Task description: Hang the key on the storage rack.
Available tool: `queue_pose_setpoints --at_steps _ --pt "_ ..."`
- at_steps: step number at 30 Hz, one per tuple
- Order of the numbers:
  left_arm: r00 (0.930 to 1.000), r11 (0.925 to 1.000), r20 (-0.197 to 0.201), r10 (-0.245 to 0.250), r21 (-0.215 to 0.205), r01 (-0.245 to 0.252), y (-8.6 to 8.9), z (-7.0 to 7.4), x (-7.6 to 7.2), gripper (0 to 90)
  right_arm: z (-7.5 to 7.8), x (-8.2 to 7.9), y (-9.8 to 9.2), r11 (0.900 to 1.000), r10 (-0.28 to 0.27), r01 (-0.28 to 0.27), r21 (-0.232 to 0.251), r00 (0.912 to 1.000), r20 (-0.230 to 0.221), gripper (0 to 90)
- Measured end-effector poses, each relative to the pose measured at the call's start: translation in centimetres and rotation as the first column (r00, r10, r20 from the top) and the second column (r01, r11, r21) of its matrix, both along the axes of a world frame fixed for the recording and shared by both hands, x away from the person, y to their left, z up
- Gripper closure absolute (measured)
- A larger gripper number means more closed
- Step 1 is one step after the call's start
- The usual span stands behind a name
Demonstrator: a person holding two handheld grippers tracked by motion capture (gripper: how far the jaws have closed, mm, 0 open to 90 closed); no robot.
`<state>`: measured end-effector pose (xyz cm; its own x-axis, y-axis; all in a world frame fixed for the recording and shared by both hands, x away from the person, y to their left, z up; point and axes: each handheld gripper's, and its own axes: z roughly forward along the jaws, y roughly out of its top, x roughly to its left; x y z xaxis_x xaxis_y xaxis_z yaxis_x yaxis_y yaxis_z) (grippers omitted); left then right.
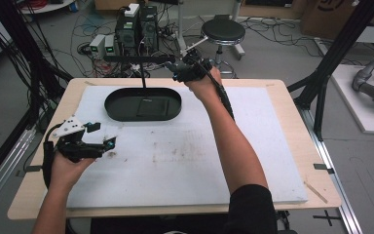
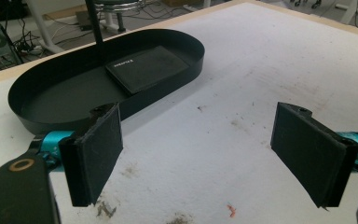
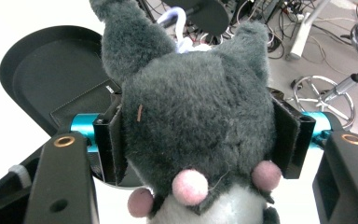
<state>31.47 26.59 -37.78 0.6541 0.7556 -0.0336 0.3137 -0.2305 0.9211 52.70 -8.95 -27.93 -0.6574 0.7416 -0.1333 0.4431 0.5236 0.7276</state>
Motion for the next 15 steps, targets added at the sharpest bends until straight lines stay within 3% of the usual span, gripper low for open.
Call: queue_pose_setpoints --at_steps 15 --pt "1.0 1.0 -0.004 0.001 0.0 -0.001 0.19 -0.09 0.06 16.7 -0.71 0.98 -0.16 0.998 -0.068 0.068 0.011 0.9976 0.012 30.9"
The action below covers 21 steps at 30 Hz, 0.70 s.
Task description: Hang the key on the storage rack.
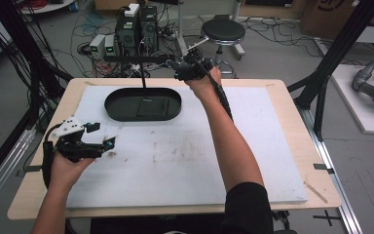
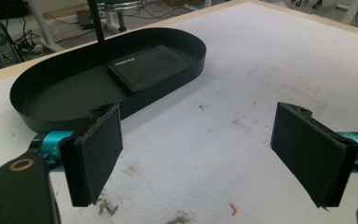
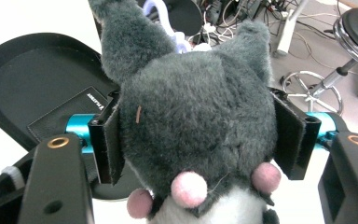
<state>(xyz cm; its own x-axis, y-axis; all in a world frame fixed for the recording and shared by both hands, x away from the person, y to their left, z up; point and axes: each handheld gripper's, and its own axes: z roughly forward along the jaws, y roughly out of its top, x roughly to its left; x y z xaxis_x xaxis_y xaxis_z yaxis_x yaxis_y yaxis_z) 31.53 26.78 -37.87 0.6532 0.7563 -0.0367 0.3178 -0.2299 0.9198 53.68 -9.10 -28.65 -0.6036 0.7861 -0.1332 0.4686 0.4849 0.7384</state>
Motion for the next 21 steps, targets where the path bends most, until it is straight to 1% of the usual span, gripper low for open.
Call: queue_pose_setpoints --at_steps 5,6,7,9,12,16,18,21 --pt "1.0 1.0 0.003 0.002 -0.001 -0.002 0.02 0.01 -0.03 16.7 -0.42 0.15 0.12 1.0 -0.015 0.015 -0.017 0.9998 -0.015 28.7" --pt "1.0 1.0 0.0 0.0 0.002 0.0 0.03 -0.01 -0.01 16.7 -0.42 0.15 0.12 1.0 -0.015 0.015 -0.017 0.9998 -0.015 28.7" --pt "1.0 1.0 -0.002 -0.003 -0.001 0.003 0.02 -0.08 0.02 16.7 -0.54 0.24 0.09 1.0 -0.014 0.014 -0.016 0.9996 -0.024 27.2" --pt "0.9999 1.0 -0.011 -0.006 0.002 0.006 -0.08 -0.32 0.13 16.7 -0.54 0.27 0.02 1.0 -0.018 0.018 -0.018 0.9996 -0.024 25.7" --pt "0.9999 1.0 -0.01 -0.008 0.004 0.008 -0.23 -0.28 0.11 16.7 -0.47 0.24 -0.05 1.0 -0.022 0.021 -0.017 0.9994 -0.026 23.1" --pt "0.9999 0.9999 -0.003 -0.011 0.008 0.011 -0.18 -0.12 0.06 16.7 -0.43 0.12 -0.18 1.0 -0.016 0.015 -0.018 0.9996 -0.024 22.6" --pt "1.0 1.0 -0.003 -0.004 0.003 0.004 -0.15 -0.12 0.03 16.7 -0.44 -0.06 -0.33 1.0 -0.012 0.012 -0.016 0.9995 -0.028 22.5" --pt "1.0 0.9999 -0.003 -0.005 0.009 0.005 -0.12 -0.16 0.07 16.7 -0.42 -0.58 -0.78 1.0 -0.008 0.007 -0.018 0.9996 -0.029 22.4"
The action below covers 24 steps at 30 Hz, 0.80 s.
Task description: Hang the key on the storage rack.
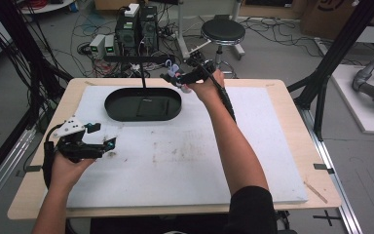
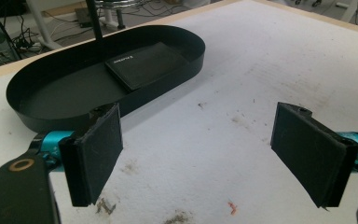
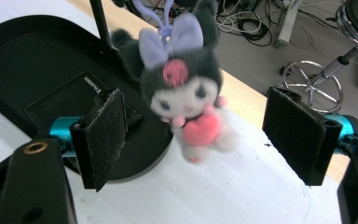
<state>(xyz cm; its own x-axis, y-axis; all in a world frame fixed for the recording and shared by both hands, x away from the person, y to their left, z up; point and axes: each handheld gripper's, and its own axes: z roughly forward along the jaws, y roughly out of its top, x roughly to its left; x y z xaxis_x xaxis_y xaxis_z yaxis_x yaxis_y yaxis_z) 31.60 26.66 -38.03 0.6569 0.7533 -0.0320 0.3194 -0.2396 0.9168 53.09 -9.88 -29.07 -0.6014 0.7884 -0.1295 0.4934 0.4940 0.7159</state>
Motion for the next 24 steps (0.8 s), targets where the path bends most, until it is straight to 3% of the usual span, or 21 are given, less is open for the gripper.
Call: queue_pose_setpoints --at_steps 6,12,13,15,18,24 --pt "0.9999 0.9999 -0.01 -0.011 0.007 0.011 -0.6 -0.2 0.1 16.7 -0.1 -1.3 -1.3 1.0 0.014 -0.014 0.005 0.9999 -0.007 21.8" --pt "0.9996 0.9997 -0.018 -0.022 0.014 0.022 -1.0 -0.4 0.1 16.7 -0.4 -3.9 -3.2 0.998 0.053 -0.053 0.034 0.9985 -0.012 20.7" --pt "0.9996 0.9997 -0.017 -0.021 0.014 0.022 -1.0 -0.4 0.1 16.7 -0.5 -4.8 -3.8 0.997 0.065 -0.064 0.052 0.9977 -0.019 20.4" --pt "0.9996 0.9996 -0.02 -0.021 0.018 0.022 -1.0 -0.5 0.1 16.7 -0.5 -5.2 -4.1 0.997 0.068 -0.066 0.048 0.9973 -0.03 19.2" --pt "0.9995 0.9996 -0.025 -0.02 0.02 0.021 -1.2 -0.6 0.2 16.7 -0.3 -6.5 -4.8 0.997 0.079 -0.077 0.022 0.9942 -0.073 16.8" --pt "0.9993 0.9992 -0.028 -0.025 0.031 0.025 -1.4 -0.7 0.2 16.7 -0.6 -8.3 -6.2 0.994 0.101 -0.098 0.056 0.9941 -0.04 16.9"
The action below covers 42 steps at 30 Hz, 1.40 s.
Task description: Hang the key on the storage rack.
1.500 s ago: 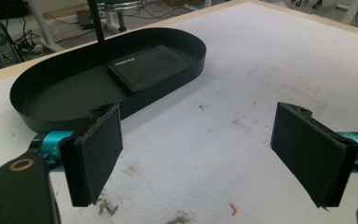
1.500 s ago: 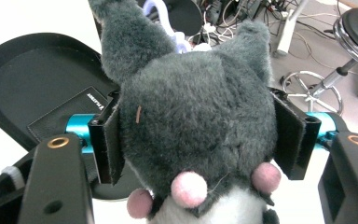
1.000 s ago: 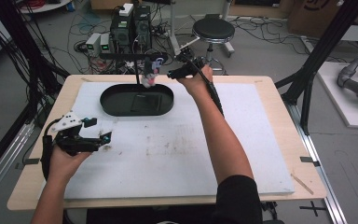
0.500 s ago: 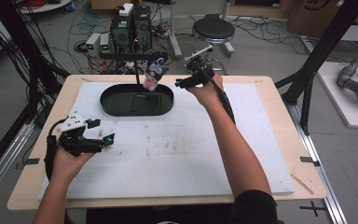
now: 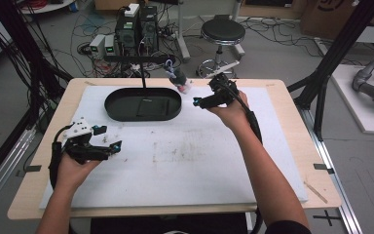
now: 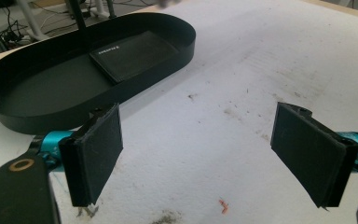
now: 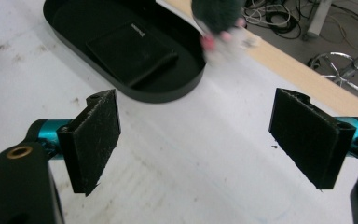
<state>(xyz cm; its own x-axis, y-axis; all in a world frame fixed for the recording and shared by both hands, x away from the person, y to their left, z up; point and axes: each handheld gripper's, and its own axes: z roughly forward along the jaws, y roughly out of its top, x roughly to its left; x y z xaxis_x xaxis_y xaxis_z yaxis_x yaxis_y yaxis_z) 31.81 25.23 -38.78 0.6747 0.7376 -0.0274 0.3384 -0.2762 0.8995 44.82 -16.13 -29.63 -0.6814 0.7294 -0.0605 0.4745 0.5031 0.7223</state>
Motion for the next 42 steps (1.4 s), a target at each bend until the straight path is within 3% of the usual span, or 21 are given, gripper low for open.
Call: queue_pose_setpoints --at_steps 7,9,10,20,33,42 --pt "1.0 1.0 -0.004 -0.008 0.003 0.008 -0.3 -0.2 0.1 16.7 -1.6 -2.4 -3.4 1.0 -0.018 0.017 0.02 0.9997 0.015 16.9" --pt "1.0 1.0 -0.005 -0.008 0.004 0.008 -0.4 -0.3 0.3 16.7 -2.0 -3.1 -4.2 1.0 -0.027 0.027 0.013 0.9996 0.001 16.9" --pt "1.0 1.0 -0.005 -0.008 0.004 0.008 -0.4 -0.3 0.3 16.7 -2.2 -3.6 -4.7 0.999 -0.022 0.021 0.027 0.9996 0.018 16.9" --pt "0.9997 0.9998 -0.011 -0.021 0.002 0.021 -1.2 -0.7 0.8 16.7 -5.3 -7.5 -8.0 0.994 -0.005 0.004 0.111 0.9999 0.014 16.8" --pt "0.9994 0.9996 -0.018 -0.029 0.002 0.029 -1.7 -1.4 1.7 16.6 -10.0 -10.1 -10.6 0.983 -0.032 0.034 0.179 0.9994 -0.012 16.8" --pt "0.9992 0.9996 -0.031 -0.023 -0.015 0.023 -1.8 -2.1 1.7 16.6 -11.0 -10.2 -11.3 0.981 -0.044 0.046 0.189 0.9989 -0.017 16.8"
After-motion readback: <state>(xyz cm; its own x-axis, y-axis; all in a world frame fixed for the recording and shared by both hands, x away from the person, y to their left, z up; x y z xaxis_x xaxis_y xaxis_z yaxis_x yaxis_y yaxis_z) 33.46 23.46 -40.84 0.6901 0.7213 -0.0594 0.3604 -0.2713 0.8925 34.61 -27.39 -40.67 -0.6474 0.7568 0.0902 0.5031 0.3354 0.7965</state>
